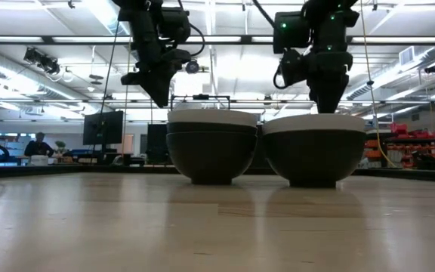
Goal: Nest bowls inside each other
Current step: Stack the right bowls on top of the left bowls
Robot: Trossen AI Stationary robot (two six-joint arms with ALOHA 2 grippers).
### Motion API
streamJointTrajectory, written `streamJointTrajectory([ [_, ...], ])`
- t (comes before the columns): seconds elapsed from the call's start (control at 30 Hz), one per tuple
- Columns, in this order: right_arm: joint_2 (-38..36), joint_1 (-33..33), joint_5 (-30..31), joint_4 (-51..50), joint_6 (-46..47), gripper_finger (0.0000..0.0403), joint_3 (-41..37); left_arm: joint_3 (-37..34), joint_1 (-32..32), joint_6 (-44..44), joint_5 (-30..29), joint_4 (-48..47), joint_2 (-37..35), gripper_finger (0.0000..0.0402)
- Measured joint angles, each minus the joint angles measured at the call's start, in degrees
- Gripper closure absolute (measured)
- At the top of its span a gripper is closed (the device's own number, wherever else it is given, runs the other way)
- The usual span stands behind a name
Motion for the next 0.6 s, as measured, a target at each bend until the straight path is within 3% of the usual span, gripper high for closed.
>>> streamJointTrajectory([
  [0.33, 5.4, 0.1, -1.3, 1.3, -1.0, 0.0325, 0.0, 0.0, 0.0, -0.1, 0.0, 0.0, 0.0, 0.0338],
  [0.6, 4.9, 0.0, -1.1, 1.3, -1.7, 0.0325, 0.0, 0.0, 0.0, 0.0, 0.0, 0.0, 0.0, 0.0331],
])
